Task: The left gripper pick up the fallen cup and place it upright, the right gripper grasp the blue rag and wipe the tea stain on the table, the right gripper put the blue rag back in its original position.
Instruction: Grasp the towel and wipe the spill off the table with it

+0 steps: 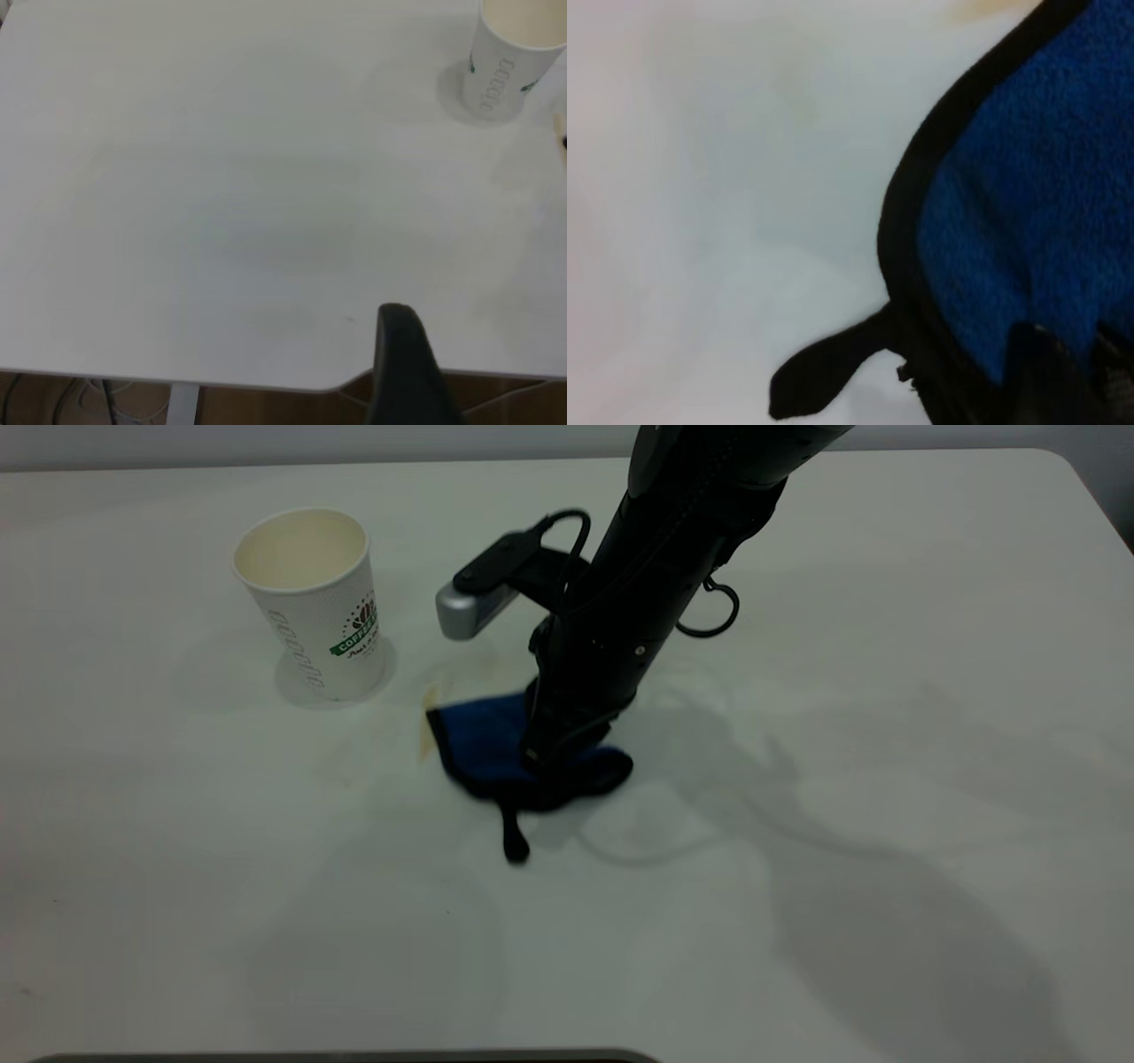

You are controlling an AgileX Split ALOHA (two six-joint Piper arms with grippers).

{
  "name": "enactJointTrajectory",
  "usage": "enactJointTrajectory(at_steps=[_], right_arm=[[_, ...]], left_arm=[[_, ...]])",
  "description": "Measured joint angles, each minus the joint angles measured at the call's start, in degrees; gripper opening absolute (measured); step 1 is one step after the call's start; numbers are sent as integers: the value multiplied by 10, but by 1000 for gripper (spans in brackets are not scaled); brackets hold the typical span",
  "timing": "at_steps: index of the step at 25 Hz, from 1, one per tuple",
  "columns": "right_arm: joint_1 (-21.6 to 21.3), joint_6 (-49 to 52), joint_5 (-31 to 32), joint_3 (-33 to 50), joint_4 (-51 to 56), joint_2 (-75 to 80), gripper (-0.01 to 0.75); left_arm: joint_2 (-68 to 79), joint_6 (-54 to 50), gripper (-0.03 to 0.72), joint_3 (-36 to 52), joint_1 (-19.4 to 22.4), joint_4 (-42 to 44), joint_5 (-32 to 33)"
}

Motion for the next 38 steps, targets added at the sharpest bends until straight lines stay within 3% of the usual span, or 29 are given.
enactJointTrajectory(at_steps=[4,12,14,16,21,24,33,38], right_arm=[[5,0,21,0,-1,-1,55],[11,35,-146,-1,1,-4,55],[8,46,-157,-2,2,-5,55],[6,46,-131,-2,1,-6,55],[17,31,5,-2,-5,-6,55],[34,13,31,-2,-7,-6,55],[33,14,-154,-11,-3,-6,55],[2,25,-165,-11,0,-6,55]], left_arm=[[0,0,480,0,0,0,0],[0,0,480,0,0,0,0],[0,0,480,0,0,0,0],[0,0,480,0,0,0,0],[0,0,480,0,0,0,0],[0,1,480,0,0,0,0],[0,1,480,0,0,0,0],[0,1,480,0,0,0,0]])
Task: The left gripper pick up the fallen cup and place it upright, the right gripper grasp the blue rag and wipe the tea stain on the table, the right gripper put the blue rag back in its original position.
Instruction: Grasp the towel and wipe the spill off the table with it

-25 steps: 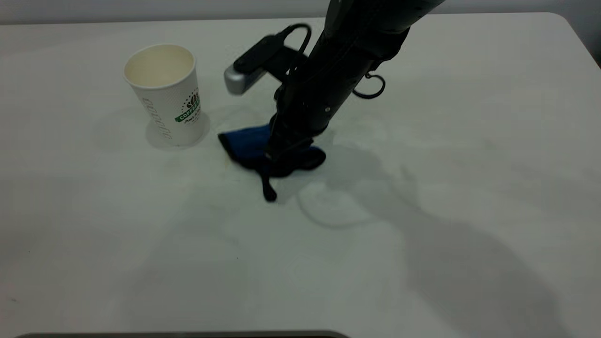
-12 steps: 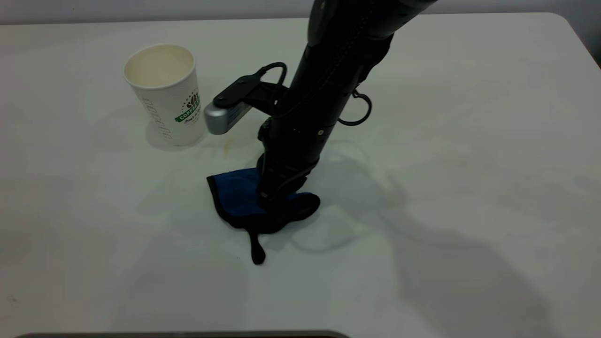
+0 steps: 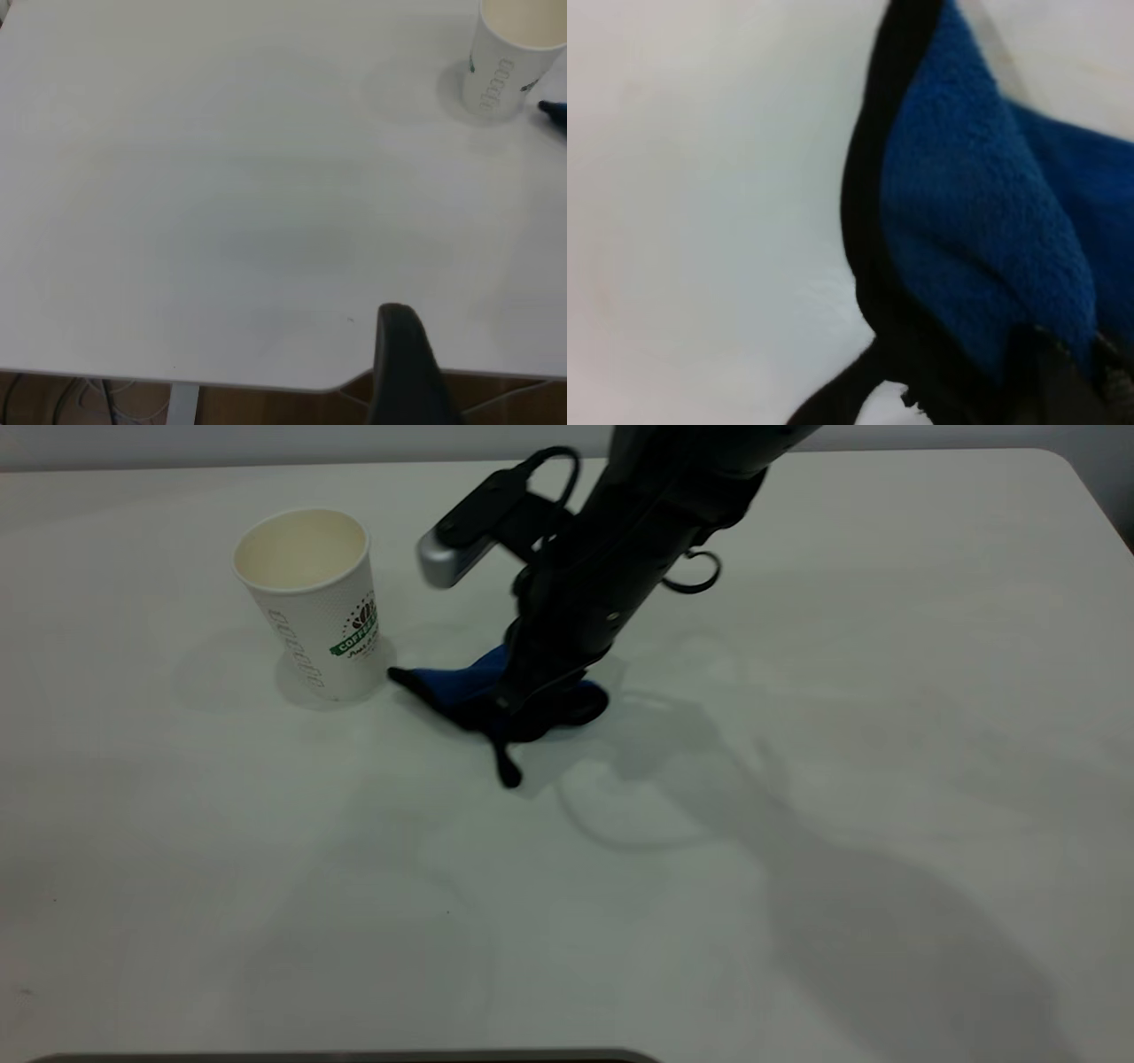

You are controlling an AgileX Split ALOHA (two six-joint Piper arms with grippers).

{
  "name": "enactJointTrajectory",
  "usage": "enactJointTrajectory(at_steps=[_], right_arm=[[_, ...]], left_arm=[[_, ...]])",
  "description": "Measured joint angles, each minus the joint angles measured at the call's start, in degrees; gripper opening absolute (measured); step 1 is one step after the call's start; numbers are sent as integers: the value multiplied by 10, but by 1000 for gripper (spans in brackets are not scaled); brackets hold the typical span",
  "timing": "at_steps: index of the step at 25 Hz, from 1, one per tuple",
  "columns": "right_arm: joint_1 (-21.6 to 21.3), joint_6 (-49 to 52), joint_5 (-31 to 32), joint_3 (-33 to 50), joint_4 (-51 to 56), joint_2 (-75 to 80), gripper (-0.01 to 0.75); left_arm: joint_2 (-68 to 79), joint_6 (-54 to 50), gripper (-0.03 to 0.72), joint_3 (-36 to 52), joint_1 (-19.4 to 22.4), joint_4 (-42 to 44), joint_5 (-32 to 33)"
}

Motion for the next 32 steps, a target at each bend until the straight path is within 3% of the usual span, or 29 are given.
enactJointTrajectory(at_steps=[5,10,13,18,24,32], right_arm=[[-29,33,74,-1,-1,0,55],[-25,36,214,-1,-7,0,55],[-19,38,264,-1,-32,0,55],[-31,119,264,-1,-170,0,55],[-86,246,230,-3,-298,-11,55],[-147,276,212,-3,-314,-11,55]], left_arm=[[0,0,480,0,0,0,0],[0,0,480,0,0,0,0],[0,0,480,0,0,0,0],[0,0,480,0,0,0,0],[0,-1,480,0,0,0,0],[0,-1,480,0,0,0,0]])
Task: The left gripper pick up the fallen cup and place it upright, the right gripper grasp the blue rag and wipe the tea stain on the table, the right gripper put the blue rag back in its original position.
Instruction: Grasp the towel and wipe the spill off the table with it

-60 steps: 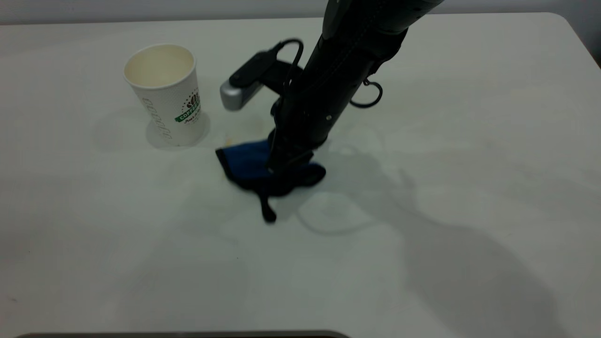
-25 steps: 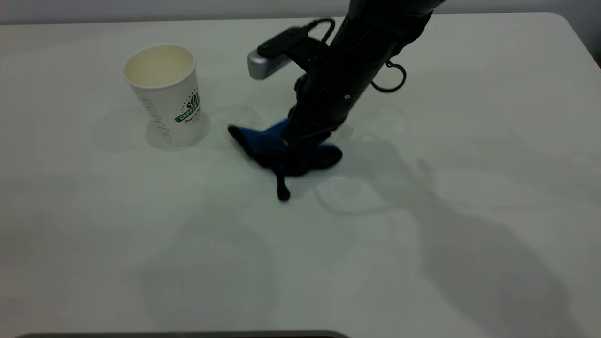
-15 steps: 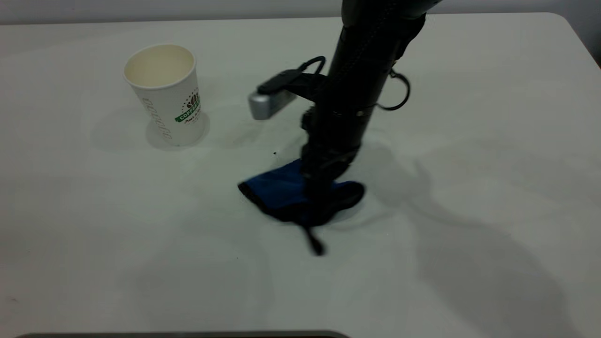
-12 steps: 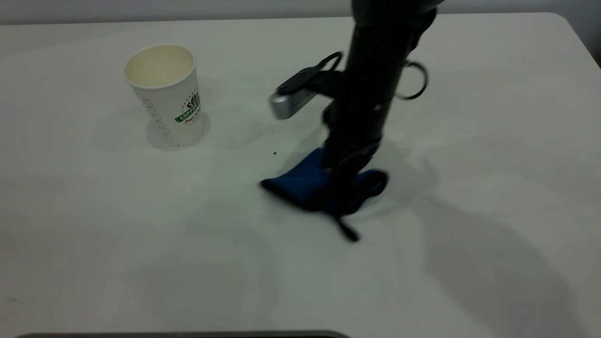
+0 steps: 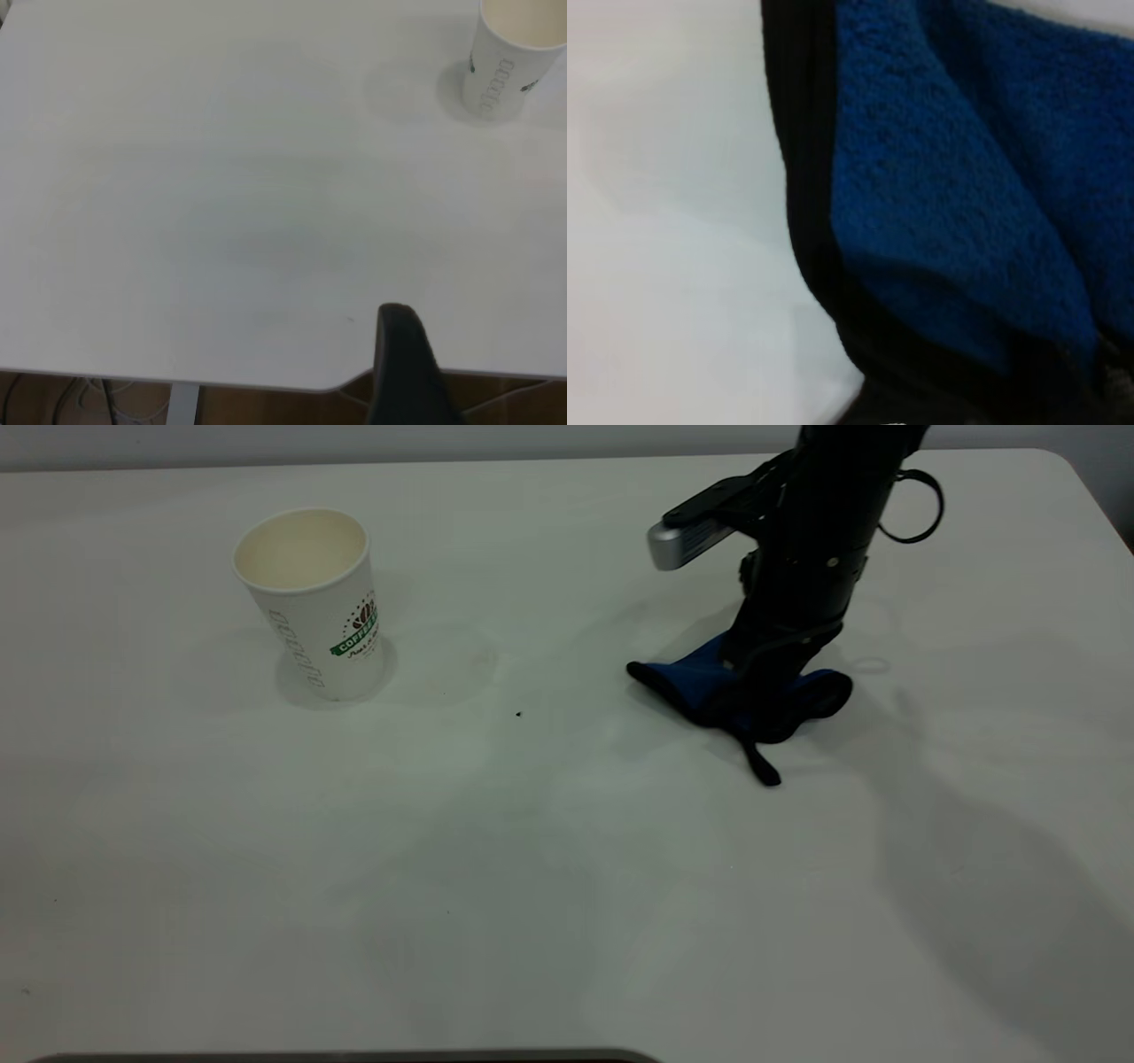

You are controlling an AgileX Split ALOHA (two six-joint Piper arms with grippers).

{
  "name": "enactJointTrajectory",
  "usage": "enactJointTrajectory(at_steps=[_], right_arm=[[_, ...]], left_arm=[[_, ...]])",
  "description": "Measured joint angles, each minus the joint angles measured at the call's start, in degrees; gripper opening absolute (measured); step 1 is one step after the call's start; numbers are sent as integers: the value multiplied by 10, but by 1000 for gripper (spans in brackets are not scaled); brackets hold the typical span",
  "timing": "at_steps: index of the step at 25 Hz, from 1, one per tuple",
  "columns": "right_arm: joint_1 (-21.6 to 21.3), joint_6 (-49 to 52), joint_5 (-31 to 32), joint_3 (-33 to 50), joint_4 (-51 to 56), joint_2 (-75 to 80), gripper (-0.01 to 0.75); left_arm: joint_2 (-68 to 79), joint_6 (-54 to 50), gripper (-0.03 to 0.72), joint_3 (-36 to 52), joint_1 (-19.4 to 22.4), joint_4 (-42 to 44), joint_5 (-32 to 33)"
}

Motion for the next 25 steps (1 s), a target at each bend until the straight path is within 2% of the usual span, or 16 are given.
enactJointTrajectory(at_steps=[9,12,15,20,22,25], right_arm=[[-16,40,-40,0,-10,-1,57],[-16,47,-50,0,-10,-4,91],[-16,51,-59,0,-12,-15,201],[-18,67,-49,0,-12,-49,500],[-18,72,-25,0,-12,-68,587],[-18,86,23,0,-1,-104,638]], left_arm=[[0,1,480,0,0,0,0],[0,1,480,0,0,0,0],[0,1,480,0,0,0,0],[0,1,480,0,0,0,0],[0,1,480,0,0,0,0],[0,1,480,0,0,0,0]])
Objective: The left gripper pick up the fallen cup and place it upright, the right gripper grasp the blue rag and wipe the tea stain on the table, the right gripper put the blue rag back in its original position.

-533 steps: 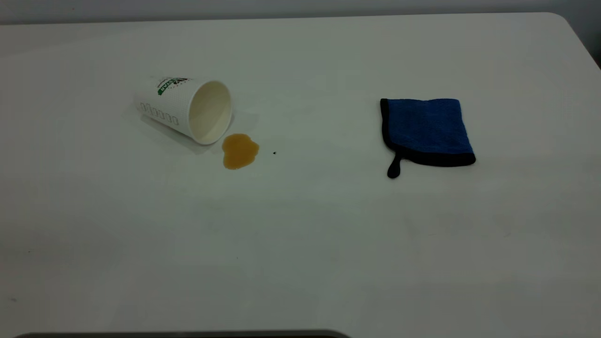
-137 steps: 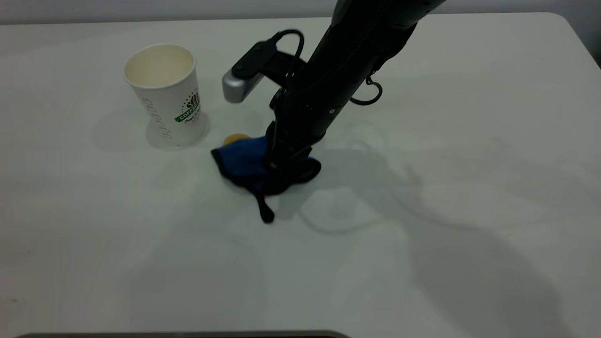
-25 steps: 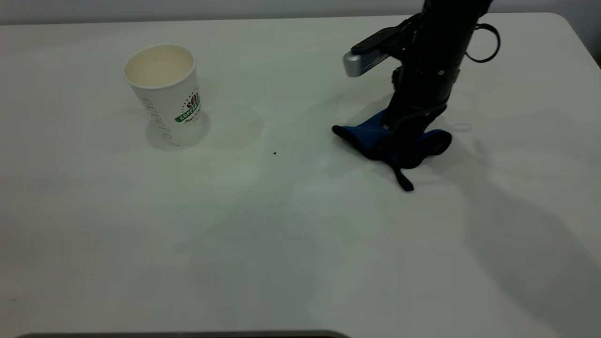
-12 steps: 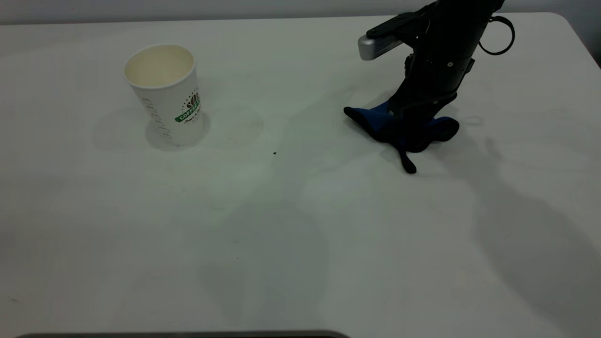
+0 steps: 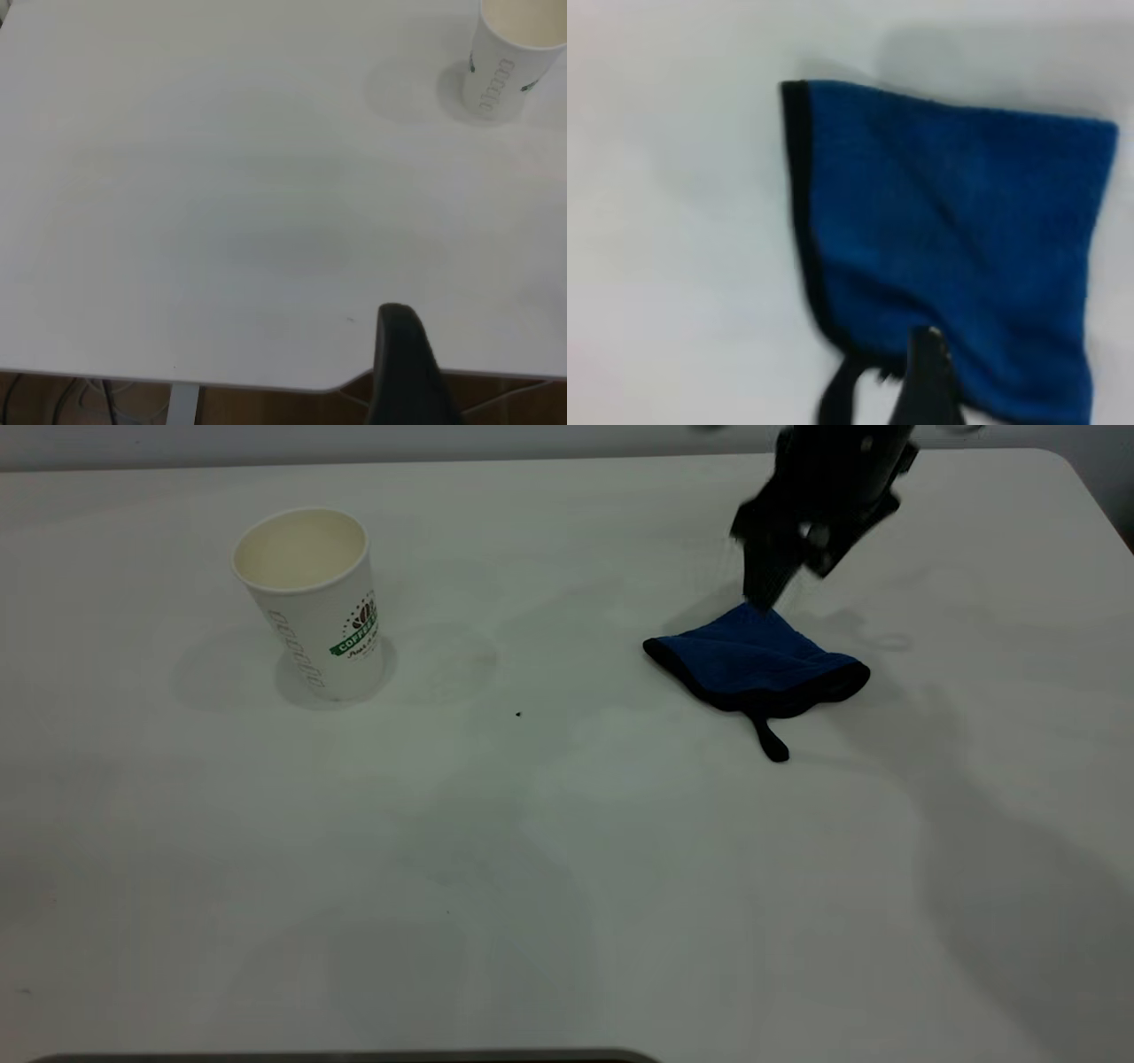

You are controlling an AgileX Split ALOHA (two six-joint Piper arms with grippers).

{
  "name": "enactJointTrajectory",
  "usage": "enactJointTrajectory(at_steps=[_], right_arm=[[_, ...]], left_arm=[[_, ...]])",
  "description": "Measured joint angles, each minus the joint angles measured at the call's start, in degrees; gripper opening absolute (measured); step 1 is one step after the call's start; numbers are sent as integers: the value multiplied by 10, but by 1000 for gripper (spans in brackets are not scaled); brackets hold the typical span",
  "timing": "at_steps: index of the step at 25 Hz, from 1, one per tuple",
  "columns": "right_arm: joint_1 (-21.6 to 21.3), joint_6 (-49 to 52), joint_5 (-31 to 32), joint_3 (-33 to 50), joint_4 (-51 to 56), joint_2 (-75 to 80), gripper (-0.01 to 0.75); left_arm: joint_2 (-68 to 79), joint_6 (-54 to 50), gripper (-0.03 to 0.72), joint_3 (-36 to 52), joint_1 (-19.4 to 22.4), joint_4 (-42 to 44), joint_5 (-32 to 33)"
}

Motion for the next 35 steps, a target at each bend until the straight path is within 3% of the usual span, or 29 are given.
enactJointTrajectory(at_steps=[10,16,22,26,35], right_arm=[[0,40,283,1,44,-170,520],[0,97,292,95,9,-318,517],[0,137,299,300,-26,-549,516],[0,191,261,433,-55,-713,516],[0,239,252,610,-97,-1022,516]], left_arm=[[0,0,480,0,0,0,0],[0,0,480,0,0,0,0],[0,0,480,0,0,0,0],[0,0,480,0,0,0,0],[0,-1,480,0,0,0,0]])
